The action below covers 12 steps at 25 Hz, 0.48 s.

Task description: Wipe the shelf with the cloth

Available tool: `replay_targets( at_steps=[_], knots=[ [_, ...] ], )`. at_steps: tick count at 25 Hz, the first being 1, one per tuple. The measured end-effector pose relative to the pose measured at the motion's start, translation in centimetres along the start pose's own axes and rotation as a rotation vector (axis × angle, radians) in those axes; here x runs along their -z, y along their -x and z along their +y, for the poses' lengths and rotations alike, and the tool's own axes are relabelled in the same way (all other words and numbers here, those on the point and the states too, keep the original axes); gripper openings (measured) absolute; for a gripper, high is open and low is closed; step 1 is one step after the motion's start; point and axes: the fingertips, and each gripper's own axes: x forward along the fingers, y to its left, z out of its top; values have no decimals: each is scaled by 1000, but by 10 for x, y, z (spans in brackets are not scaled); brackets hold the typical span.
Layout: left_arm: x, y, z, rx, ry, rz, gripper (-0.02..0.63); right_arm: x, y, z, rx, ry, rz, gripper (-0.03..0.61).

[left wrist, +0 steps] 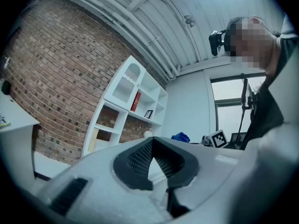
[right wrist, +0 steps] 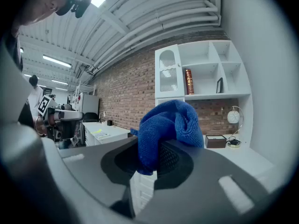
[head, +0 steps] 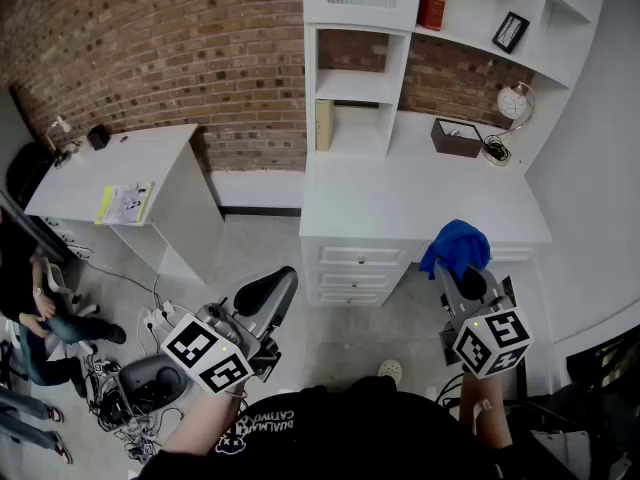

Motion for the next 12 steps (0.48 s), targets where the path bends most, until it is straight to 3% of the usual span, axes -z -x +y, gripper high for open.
replay_targets(
  at_steps=[12],
  knots=[
    [1, 3, 0, 13, 5, -8, -2, -4, 4, 5, 5, 1, -23, 58]
  ],
)
